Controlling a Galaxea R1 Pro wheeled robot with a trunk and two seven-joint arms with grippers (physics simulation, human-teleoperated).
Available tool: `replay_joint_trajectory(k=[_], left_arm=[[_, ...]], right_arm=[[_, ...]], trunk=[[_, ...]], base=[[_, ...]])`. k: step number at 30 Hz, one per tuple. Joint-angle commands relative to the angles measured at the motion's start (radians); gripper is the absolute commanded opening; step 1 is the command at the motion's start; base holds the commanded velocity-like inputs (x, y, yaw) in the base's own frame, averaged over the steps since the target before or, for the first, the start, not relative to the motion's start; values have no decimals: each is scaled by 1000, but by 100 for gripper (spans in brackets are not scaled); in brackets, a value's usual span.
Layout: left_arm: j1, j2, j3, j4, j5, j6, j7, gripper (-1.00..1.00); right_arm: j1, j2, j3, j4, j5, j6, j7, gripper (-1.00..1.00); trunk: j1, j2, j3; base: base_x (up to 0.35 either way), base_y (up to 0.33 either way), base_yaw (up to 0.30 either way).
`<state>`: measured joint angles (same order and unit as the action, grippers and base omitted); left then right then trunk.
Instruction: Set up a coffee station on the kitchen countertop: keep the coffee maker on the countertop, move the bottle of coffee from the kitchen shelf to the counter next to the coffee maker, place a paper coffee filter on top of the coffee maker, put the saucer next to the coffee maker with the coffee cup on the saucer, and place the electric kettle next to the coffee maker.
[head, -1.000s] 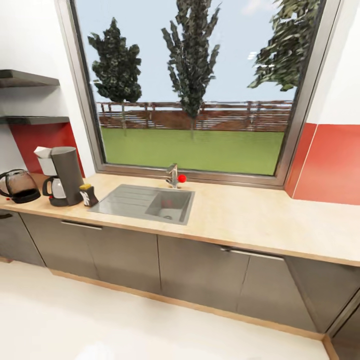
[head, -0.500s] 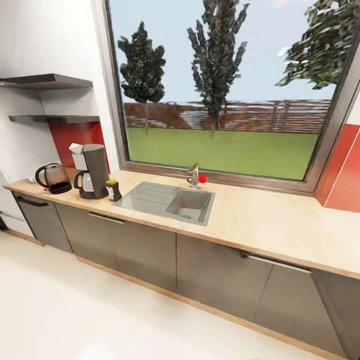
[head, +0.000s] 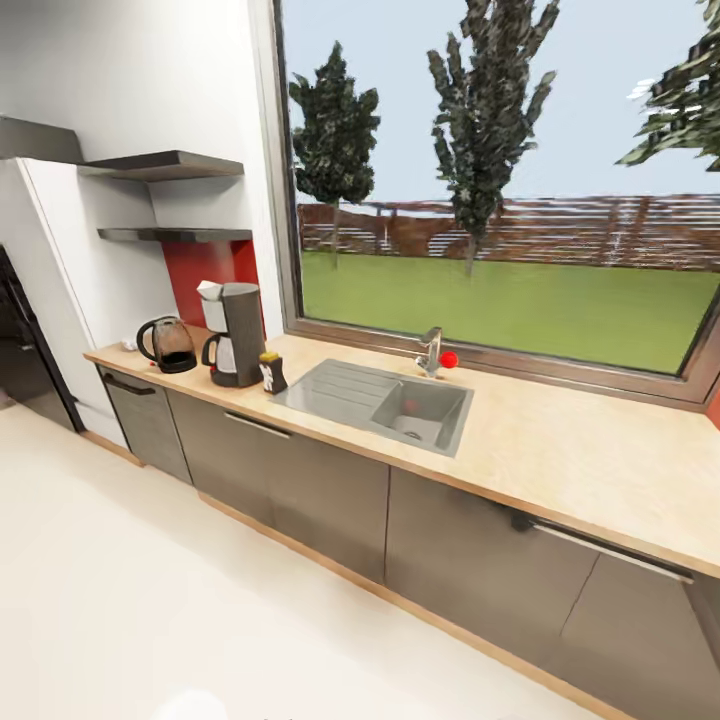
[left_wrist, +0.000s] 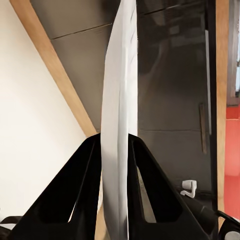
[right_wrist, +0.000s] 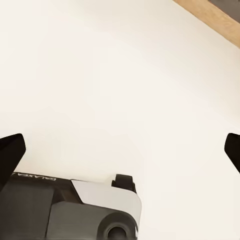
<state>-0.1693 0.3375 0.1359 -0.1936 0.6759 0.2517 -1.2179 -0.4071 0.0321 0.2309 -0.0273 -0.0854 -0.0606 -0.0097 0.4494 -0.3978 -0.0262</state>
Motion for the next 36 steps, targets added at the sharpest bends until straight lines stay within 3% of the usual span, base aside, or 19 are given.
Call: replay_joint_trajectory(k=[1,13,28,36], left_arm=[[-1,0,4,0,-1,8,-2,-100],[-1,1,4,0,-1,8,-2,-100],[-1,0,4,0,-1,8,-2,-100],[-1,0,4,0,-1,8,-2,-100]], right_arm=[[-1,0,8,1,-9,-4,-1,100],[1,0,8,1,-8,-5,-1,100],[1,0,8,1,-8,-5,-1,100],[1,-11,9,2,1,-4,-1,100]], trunk=[[1,-2,-3],[1,-2,-7],[1,-2,-13],[1,-2,-14]], base=[[0,0,279],[171,66,279],[10,5,278],[0,0,38]])
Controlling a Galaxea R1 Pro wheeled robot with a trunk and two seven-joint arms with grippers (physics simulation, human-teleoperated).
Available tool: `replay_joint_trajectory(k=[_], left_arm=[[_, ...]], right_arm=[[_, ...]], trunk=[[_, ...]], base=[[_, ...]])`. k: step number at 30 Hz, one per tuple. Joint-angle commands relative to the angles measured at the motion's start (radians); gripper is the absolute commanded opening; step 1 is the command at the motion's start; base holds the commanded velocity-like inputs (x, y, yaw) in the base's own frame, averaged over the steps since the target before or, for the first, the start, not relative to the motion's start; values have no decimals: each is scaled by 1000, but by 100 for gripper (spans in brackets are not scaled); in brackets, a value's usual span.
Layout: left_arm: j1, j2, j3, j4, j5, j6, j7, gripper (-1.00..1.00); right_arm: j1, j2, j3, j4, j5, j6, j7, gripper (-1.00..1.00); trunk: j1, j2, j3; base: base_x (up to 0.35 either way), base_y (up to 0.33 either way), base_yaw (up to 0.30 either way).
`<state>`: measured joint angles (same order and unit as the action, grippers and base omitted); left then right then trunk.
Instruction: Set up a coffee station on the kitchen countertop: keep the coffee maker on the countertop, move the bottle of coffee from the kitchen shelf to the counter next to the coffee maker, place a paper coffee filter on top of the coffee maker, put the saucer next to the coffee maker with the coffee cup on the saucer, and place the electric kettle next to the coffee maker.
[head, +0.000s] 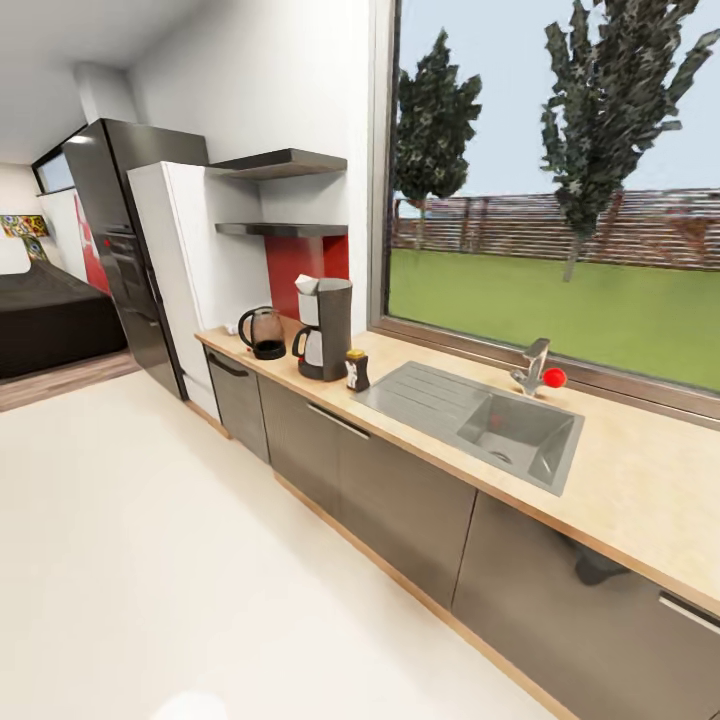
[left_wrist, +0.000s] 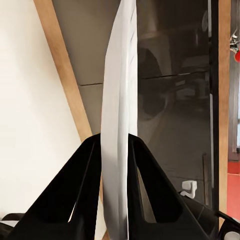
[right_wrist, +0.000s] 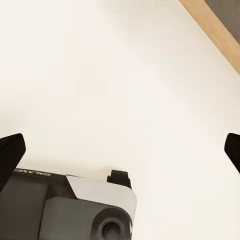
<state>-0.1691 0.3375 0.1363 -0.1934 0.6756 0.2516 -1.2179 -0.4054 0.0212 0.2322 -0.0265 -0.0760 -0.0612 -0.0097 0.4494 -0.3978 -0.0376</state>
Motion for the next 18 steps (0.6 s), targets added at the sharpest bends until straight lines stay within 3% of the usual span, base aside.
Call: replay_joint_trajectory(k=[1,6,14,18], left_arm=[[-1,0,3,0,-1,8,-2,-100],[-1,0,3,0,-1,8,-2,-100],[-3,-1,5,-5,1,11,-2,-100],[-10,1,7,-12,7,17,-4,-100]], right_arm=[[-1,0,8,2,-6,-4,-1,100],[-1,7,7,1,48,-5,-2,100],[-1,8,7,0,50,-5,-1,100],[-1,8,7,0,50,-5,-1,100]], trunk=[[1,-2,-2],[1,-2,-2],[1,-2,1],[1,-2,5]], base=[[0,0,1],[67,29,0],[284,120,0],[96,18,0]])
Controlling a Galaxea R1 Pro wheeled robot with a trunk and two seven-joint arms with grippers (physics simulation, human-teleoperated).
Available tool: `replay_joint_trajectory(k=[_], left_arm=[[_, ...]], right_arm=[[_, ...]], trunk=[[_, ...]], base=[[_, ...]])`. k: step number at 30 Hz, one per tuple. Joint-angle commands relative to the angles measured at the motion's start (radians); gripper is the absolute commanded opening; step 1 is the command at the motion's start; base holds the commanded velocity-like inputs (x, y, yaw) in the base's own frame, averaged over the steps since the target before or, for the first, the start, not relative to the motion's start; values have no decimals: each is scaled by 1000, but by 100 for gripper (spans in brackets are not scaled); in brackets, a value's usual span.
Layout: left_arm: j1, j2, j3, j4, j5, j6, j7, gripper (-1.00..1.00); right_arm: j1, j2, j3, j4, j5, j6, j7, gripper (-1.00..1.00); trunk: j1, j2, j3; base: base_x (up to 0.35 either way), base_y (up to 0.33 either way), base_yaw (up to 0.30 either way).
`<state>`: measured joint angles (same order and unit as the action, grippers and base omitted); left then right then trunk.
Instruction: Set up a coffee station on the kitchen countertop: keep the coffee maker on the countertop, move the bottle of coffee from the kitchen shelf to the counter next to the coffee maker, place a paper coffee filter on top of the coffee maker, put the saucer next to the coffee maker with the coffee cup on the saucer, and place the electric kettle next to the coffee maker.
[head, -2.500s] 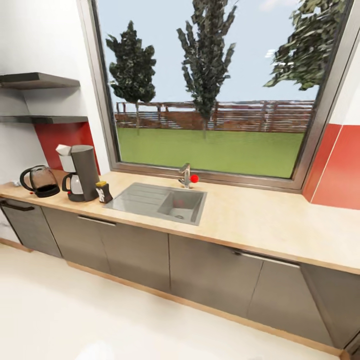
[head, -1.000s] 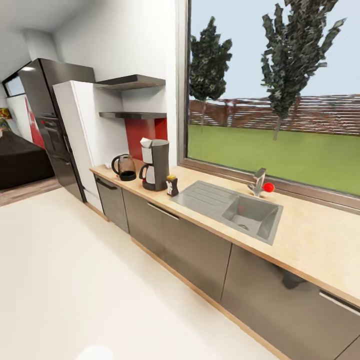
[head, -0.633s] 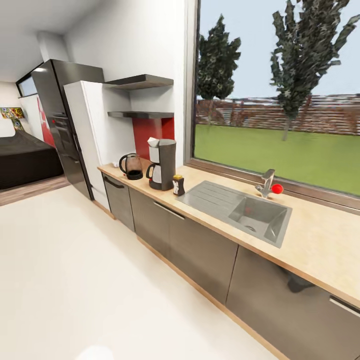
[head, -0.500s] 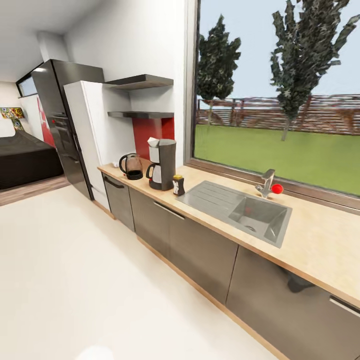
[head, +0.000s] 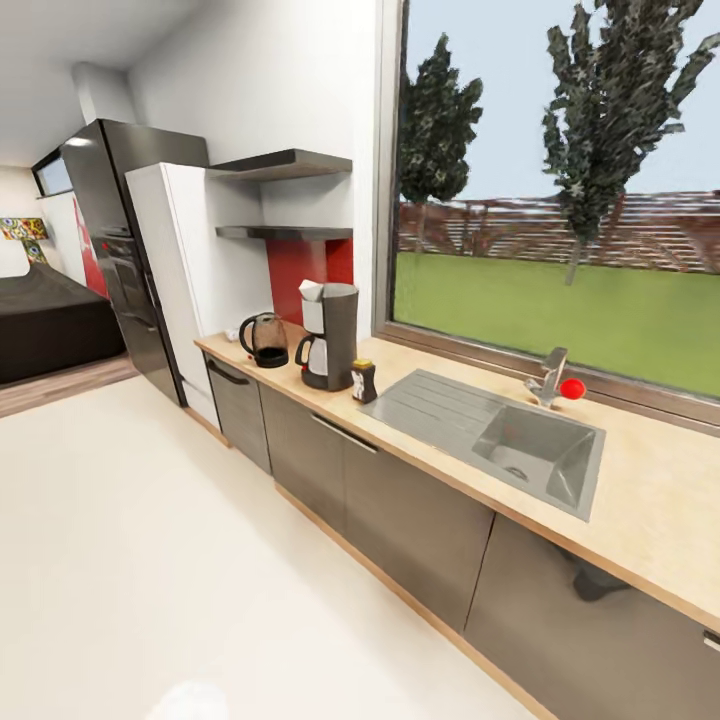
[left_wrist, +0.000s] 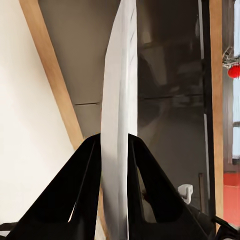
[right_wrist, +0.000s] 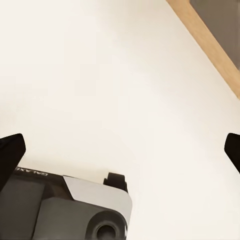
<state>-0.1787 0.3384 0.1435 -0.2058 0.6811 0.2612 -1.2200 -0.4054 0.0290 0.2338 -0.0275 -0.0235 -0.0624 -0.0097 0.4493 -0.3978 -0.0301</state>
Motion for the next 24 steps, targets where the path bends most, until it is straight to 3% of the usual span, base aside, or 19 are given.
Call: replay_joint_trajectory(k=[1,5,12,16,19,20,24], left_arm=[[-2,0,2,-1,3,9,-2,-100],[-30,17,22,-22,13,31,-1,-100],[-212,38,30,-61,14,223,37,-100],[-346,39,31,-64,14,273,132,-100],[-468,36,32,-64,15,330,237,-100],[-529,32,32,-64,18,353,306,-100],[-656,16,35,-65,22,369,457,-100]], right_arm=[[-1,0,5,1,-3,-4,-1,100],[-1,0,5,1,-3,-4,-2,100],[3,-1,4,3,-3,-2,-3,100],[17,-1,5,2,-3,-3,-3,100],[20,-1,4,2,-3,-3,-2,100],[24,-1,5,2,-3,-3,-1,100],[26,1,5,0,-4,-5,-2,100]], trunk=[[1,-2,-2],[1,-2,-1],[1,-2,-1],[1,-2,-1],[1,-2,-1],[1,-2,-1],[1,-2,-1]], base=[[35,7,0],[14,3,0],[2,0,0],[0,0,0],[0,0,0],[0,0,0],[0,0,0]])
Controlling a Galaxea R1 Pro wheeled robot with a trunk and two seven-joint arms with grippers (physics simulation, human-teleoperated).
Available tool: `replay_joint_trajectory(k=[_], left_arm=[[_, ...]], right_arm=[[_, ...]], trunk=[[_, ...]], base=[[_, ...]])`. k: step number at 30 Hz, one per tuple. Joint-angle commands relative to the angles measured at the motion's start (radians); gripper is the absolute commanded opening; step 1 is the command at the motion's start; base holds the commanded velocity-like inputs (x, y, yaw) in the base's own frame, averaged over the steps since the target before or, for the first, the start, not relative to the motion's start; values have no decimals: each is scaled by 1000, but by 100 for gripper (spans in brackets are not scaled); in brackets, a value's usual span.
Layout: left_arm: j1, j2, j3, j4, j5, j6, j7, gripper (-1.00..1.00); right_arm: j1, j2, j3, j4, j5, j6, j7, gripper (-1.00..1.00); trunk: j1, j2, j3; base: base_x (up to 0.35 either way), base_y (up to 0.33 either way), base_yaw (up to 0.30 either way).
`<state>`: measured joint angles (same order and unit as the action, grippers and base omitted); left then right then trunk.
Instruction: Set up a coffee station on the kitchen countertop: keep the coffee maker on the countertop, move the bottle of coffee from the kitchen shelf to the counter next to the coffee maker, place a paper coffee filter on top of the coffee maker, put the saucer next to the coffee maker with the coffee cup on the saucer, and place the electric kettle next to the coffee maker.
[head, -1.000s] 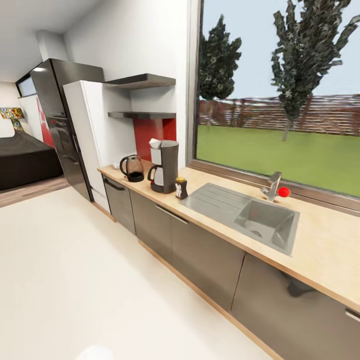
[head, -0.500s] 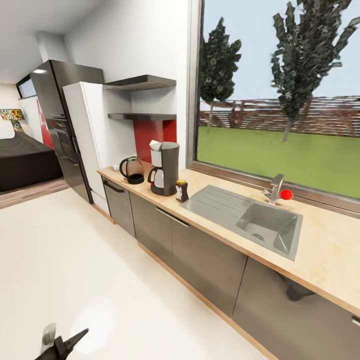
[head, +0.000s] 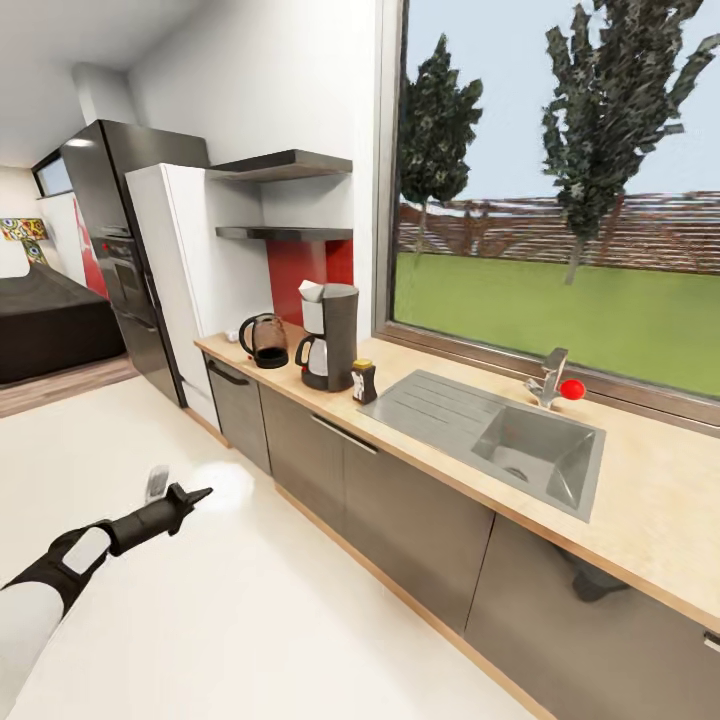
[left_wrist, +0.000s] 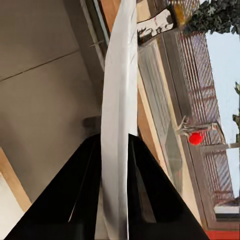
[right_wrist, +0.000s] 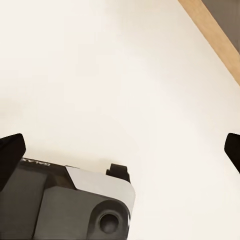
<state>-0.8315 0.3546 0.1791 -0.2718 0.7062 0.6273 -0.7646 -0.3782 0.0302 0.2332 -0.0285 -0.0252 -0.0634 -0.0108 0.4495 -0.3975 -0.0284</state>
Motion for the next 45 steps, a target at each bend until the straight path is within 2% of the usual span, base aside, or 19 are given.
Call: replay_joint_trajectory(k=[1,2,3,4,6,8,10,13,27,45], left_arm=[[-53,-16,-1,1,-3,5,56,-100],[-76,-26,0,2,-4,7,85,-100],[-117,-50,0,2,-4,10,147,-100],[-159,-88,-1,2,0,12,216,-100],[-188,-116,-1,2,25,12,260,-100],[-194,-125,-1,2,53,12,277,-100],[-192,-128,-2,1,74,12,286,-100],[-189,-129,-2,0,81,12,289,-100],[-189,-123,-3,0,84,12,291,-100],[-189,-116,-4,-1,84,12,291,-100]], right_arm=[[-1,0,5,1,-3,-4,-1,100],[-1,0,5,1,-4,-4,-2,100],[-1,0,5,2,-4,-4,-3,100],[-1,-1,5,2,-3,-4,-2,100],[0,-1,5,2,-3,-4,-2,100],[1,-1,5,2,-3,-6,-1,100],[1,-1,5,2,-2,-7,-2,100],[1,-1,3,2,-3,-6,-3,100],[1,-1,3,2,-4,-4,-3,100],[1,-5,3,2,-2,-5,-3,100]], trunk=[[1,-2,-3],[1,-2,-3],[1,-2,-3],[1,-2,-3],[1,-2,-3],[1,-2,-3],[1,-2,-3],[1,-2,-3],[1,-2,-3],[1,-2,-3]], base=[[0,0,0],[0,0,0],[0,0,0],[0,0,0],[0,0,0],[0,0,0],[0,0,0],[0,0,0],[260,24,0],[282,192,0]])
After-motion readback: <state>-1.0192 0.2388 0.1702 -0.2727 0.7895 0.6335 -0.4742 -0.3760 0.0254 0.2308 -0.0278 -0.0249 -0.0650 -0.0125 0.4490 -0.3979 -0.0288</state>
